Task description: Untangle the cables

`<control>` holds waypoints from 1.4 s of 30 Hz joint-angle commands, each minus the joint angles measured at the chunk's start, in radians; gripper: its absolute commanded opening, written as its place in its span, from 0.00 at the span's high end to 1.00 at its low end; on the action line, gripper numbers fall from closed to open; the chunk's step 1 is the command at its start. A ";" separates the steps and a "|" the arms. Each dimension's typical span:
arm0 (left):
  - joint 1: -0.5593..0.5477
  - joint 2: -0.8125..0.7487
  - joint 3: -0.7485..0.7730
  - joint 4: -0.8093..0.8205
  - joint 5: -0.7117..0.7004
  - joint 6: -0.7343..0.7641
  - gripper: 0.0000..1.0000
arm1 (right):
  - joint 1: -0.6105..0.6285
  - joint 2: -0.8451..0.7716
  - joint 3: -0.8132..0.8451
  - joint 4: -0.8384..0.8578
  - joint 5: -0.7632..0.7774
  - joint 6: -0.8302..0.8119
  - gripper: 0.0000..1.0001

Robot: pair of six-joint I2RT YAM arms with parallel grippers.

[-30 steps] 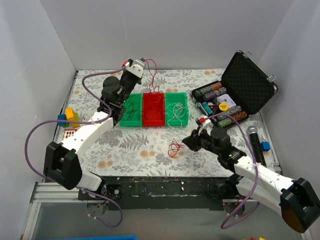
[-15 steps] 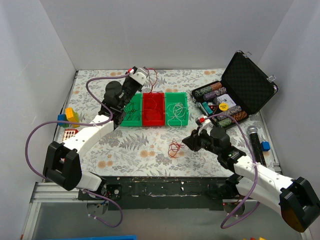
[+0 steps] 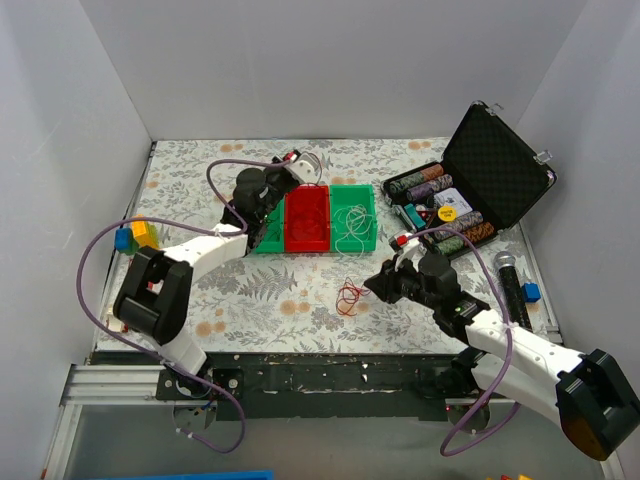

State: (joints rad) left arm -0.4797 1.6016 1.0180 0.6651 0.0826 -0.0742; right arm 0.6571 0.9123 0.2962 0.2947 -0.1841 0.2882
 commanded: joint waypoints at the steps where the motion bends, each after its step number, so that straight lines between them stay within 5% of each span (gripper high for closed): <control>1: 0.012 0.059 -0.041 0.155 -0.046 0.198 1.00 | 0.006 0.002 0.012 0.044 0.017 -0.001 0.76; 11: 0.032 0.169 -0.150 0.361 0.064 0.507 1.00 | 0.001 0.026 0.024 0.037 0.023 -0.014 0.76; 16: 0.026 0.156 -0.138 0.204 0.150 0.496 1.00 | -0.001 0.034 0.034 0.029 0.029 -0.017 0.76; 21: 0.009 0.116 -0.090 -0.132 0.241 0.542 1.00 | -0.004 0.028 0.032 0.029 0.034 -0.017 0.76; 27: 0.006 0.126 0.022 -0.419 0.204 0.538 0.98 | -0.002 0.031 0.038 0.035 0.025 -0.017 0.75; 30: 0.004 0.116 0.066 -0.470 0.201 0.492 0.89 | -0.002 0.039 0.043 0.046 0.009 -0.017 0.69; 34: 0.006 0.103 0.181 -0.637 0.233 0.423 0.51 | -0.002 0.059 0.055 0.050 -0.020 -0.018 0.59; 42: 0.006 0.020 0.324 -0.948 0.276 0.330 0.20 | -0.002 0.132 0.090 0.067 -0.101 -0.023 0.44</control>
State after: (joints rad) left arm -0.4736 1.7336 1.2568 -0.0471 0.3023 0.3073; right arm 0.6556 1.0012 0.3241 0.3088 -0.2184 0.2810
